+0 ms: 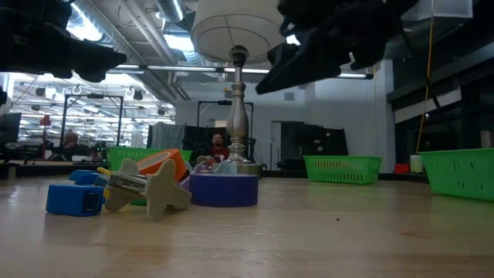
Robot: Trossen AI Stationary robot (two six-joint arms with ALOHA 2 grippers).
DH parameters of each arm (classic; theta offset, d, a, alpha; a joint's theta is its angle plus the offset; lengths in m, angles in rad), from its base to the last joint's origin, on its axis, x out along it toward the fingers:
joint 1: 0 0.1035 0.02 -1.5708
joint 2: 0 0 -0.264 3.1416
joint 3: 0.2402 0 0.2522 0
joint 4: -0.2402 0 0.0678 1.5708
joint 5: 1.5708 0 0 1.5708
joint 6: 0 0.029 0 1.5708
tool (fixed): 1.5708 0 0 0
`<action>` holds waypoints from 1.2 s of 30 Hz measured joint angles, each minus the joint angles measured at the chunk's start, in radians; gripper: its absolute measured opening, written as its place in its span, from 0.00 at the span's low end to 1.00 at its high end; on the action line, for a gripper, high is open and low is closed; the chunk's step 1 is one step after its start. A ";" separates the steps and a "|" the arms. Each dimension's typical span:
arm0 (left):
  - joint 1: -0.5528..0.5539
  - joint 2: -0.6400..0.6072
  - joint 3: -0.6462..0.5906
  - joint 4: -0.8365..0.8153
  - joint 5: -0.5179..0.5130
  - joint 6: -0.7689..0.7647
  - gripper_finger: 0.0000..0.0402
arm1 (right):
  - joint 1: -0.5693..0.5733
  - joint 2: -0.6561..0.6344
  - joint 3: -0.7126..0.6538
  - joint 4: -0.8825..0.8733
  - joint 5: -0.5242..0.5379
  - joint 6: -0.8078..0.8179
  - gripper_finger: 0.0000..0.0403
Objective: Pick and place Stapler, Stapler remover, tape
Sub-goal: Put the blue tape into the top right green bin
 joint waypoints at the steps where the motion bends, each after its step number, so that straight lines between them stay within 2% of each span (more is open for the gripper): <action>1: 0.000 0.000 0.000 0.000 0.000 0.000 0.39 | 0.013 0.020 0.025 -0.012 0.000 0.003 0.45; 10: 0.000 0.000 0.000 0.000 0.000 0.000 0.39 | 0.127 0.217 0.301 -0.300 0.000 0.002 0.45; 15: 0.000 0.000 0.000 0.000 0.000 0.000 0.39 | 0.173 0.283 0.380 -0.325 0.000 0.002 0.45; 20: 0.000 0.000 0.000 0.000 0.000 0.000 0.39 | 0.183 0.333 0.385 -0.343 0.061 0.002 0.45; 29: 0.000 0.000 0.000 0.000 0.000 0.000 0.39 | 0.170 0.390 0.384 -0.342 0.064 -0.001 0.45; 36: 0.000 0.000 0.000 0.000 0.000 0.000 0.39 | 0.170 0.442 0.385 -0.245 0.059 -0.001 0.45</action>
